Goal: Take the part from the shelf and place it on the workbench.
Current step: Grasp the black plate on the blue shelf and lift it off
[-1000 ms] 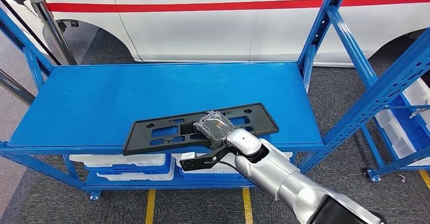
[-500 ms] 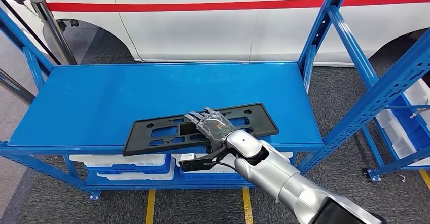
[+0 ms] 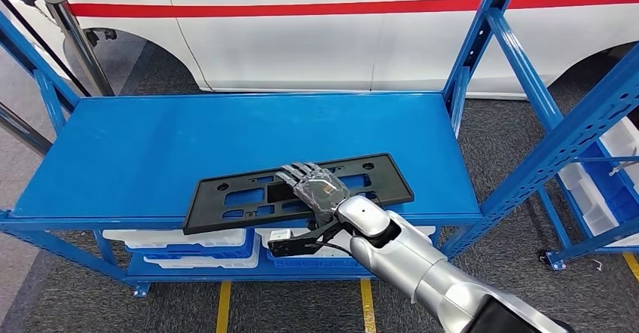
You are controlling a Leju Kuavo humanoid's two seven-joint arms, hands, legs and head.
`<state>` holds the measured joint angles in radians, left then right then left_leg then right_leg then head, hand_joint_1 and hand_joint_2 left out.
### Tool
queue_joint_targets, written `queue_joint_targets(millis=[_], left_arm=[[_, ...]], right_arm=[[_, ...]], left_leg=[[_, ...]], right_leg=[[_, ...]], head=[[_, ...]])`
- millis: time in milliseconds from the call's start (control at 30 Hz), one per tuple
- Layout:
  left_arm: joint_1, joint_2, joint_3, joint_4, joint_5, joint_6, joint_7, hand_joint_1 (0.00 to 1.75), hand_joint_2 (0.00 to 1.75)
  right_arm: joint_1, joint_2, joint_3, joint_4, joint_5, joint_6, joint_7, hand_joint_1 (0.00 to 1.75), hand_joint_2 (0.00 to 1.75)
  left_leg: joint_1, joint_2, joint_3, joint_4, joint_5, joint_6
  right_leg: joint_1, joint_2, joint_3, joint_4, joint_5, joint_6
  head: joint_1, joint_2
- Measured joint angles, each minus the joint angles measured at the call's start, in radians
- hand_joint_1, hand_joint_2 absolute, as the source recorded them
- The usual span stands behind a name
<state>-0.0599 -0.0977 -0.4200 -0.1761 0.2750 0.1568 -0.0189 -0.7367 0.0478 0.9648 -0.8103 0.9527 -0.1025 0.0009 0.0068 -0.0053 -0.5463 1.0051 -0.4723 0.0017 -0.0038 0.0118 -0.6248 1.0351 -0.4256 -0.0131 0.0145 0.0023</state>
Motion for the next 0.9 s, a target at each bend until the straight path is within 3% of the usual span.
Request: queue_joint_targets(millis=[200,333,900], left_arm=[[0.000,0.000,0.000,0.000,0.000,0.000,0.001,0.00,0.00],[0.000,0.000,0.000,0.000,0.000,0.000,0.001,0.00,0.00],[0.001,0.000,0.000,0.000,-0.003,0.000,0.001,0.00,0.00]], right_arm=[[0.003,-0.002,0.000,0.000,0.000,0.000,0.001,0.00,1.75],[0.003,-0.004,0.000,0.000,0.000,-0.001,0.001,1.71,1.75],[0.016,-0.014,0.000,-0.019,-0.004,-0.003,-0.002,1.75,1.75]], left_leg=[[0.000,0.000,0.000,0.000,0.000,0.000],[0.000,0.000,0.000,0.000,0.000,0.000],[0.000,0.000,0.001,0.000,0.000,0.000]], right_leg=[[0.000,0.000,0.000,0.000,0.000,0.000],[0.000,0.000,0.000,0.000,0.000,0.000],[0.000,0.000,0.001,0.000,0.000,0.000]], head=[[0.000,0.000],[0.000,0.000],[0.000,0.000]])
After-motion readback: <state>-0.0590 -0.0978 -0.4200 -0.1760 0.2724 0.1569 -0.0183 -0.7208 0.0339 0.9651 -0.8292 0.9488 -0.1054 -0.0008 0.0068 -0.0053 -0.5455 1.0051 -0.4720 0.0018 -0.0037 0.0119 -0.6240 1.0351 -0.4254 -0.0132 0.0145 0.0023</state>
